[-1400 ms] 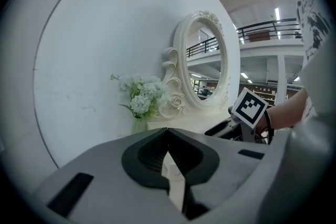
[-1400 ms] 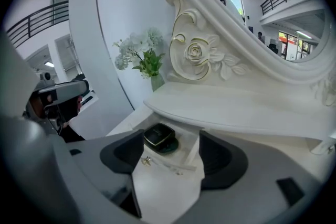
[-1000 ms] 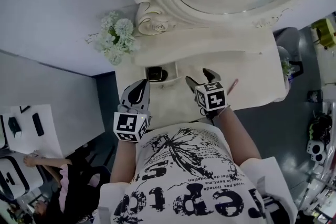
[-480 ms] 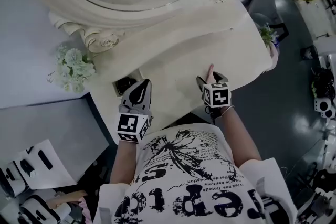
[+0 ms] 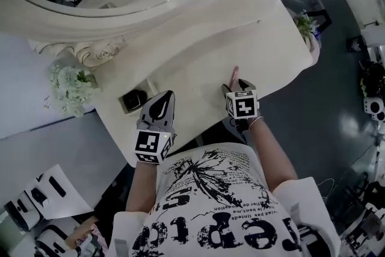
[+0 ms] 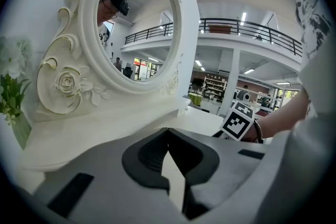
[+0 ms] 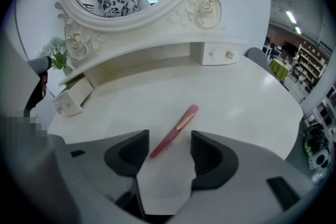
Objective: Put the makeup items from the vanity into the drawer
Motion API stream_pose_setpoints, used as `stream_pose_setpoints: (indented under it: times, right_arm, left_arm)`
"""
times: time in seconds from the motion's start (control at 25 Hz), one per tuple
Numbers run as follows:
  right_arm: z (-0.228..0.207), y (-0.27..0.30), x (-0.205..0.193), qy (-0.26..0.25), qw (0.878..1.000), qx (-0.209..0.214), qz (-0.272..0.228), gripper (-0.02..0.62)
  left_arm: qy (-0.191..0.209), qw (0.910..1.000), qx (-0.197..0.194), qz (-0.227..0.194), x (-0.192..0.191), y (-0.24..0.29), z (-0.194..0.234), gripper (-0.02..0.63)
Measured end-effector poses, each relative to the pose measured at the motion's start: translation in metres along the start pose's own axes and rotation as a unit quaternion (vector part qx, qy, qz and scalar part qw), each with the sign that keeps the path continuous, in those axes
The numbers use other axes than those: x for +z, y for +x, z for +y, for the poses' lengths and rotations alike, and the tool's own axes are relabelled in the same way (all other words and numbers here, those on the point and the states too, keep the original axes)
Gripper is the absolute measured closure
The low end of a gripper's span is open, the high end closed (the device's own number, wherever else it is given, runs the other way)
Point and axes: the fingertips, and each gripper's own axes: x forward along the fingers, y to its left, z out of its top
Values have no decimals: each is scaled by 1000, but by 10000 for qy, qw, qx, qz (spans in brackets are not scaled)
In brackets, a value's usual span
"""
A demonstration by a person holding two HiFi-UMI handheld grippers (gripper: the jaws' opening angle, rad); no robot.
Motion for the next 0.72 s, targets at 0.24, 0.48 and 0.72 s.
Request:
stream_pose_setpoints:
  times: [0.24, 0.48, 0.72]
  right_arm:
    - [4, 1, -3, -335, 9994, -33, 72, 521]
    - [17, -9, 9, -785, 9969, 18, -70, 540]
    - [49, -28, 47, -1064, 9919, 401, -567, 540]
  left_arm:
    - [4, 10000, 61, 9, -2, -3, -1, 586]
    - [9, 9998, 157, -141, 4, -14, -2, 586]
    - [-48, 9984, 451, -341, 12, -37, 10, 586]
